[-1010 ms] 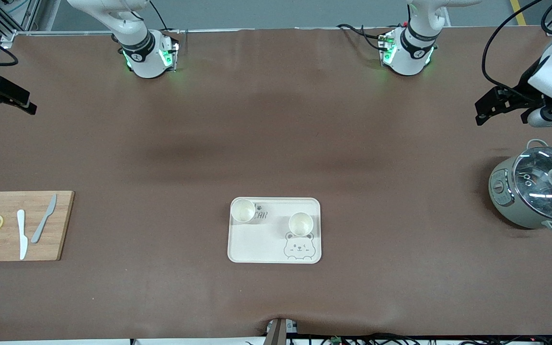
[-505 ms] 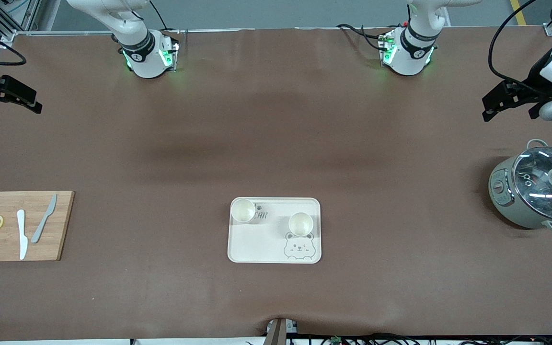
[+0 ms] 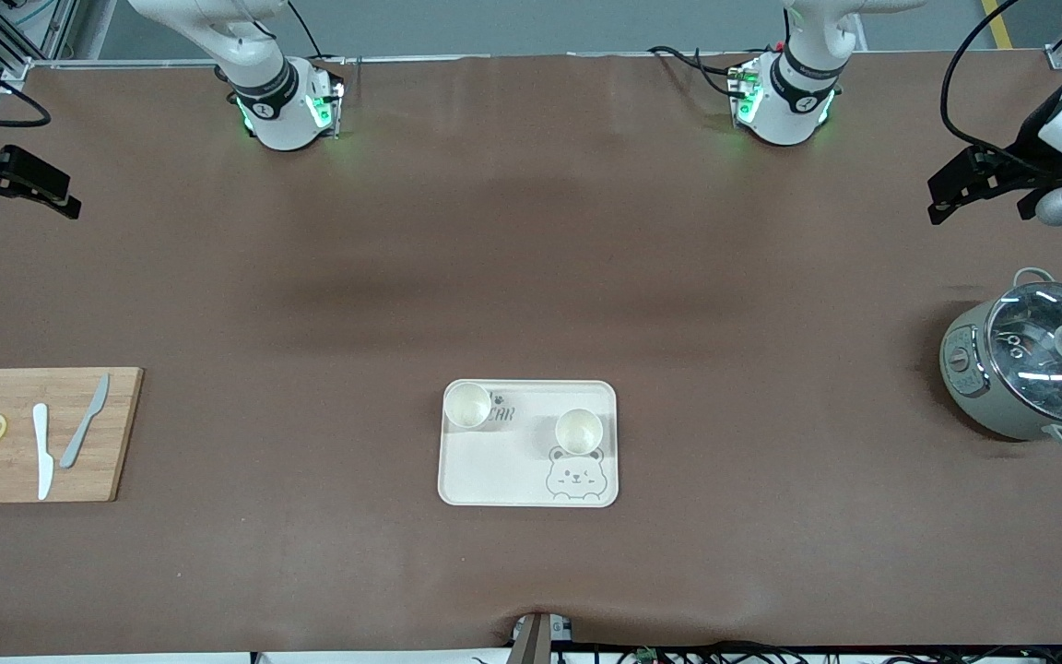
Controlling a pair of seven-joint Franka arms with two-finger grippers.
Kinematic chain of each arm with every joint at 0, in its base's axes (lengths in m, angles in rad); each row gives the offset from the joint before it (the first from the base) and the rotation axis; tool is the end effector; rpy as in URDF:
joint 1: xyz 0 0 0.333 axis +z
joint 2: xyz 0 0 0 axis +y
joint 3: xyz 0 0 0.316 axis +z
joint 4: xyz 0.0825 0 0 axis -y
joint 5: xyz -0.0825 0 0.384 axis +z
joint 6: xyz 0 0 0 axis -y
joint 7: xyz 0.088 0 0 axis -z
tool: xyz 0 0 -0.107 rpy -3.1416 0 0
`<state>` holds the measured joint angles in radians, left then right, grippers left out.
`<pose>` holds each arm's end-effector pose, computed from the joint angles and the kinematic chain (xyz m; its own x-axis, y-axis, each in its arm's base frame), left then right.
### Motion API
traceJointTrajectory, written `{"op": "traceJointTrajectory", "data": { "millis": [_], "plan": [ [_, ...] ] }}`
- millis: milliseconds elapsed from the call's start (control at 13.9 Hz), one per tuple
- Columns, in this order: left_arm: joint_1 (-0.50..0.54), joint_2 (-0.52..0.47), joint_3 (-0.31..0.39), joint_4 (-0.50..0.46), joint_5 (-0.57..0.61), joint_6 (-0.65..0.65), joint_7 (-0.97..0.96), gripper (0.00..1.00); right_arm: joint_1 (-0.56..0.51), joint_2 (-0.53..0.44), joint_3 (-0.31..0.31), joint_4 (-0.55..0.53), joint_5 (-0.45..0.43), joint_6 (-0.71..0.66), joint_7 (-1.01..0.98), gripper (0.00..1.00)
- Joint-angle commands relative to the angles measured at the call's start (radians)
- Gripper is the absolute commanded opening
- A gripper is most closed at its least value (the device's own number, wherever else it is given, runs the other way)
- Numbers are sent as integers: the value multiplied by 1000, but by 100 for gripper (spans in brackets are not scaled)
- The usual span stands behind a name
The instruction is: Place white IKEA cup upright on tray with both arms
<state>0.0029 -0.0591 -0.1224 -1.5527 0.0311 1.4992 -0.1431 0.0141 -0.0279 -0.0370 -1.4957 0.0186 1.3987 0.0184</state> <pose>0.5253 -0.0618 0.6585 0.9996 0.0259 0.0106 0.0263 -0.9990 -0.0371 0.5274 -0.0102 0.6599 0.9969 -0.0380 -0.0694 -0.0393 -0.9991 -0.0183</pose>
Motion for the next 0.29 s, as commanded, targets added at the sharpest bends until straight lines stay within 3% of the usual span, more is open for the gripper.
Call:
{"op": "traceJointTrajectory", "data": {
  "millis": [0, 216],
  "plan": [
    [8, -11, -3, 16, -2, -36, 7, 100, 0, -12, 0, -11, -14, -1, 15, 100],
    [8, -10, -2, 23, -3, -51, 1, 100, 1, -12, 0, -11, -14, 5, 14, 100]
  ]
}}
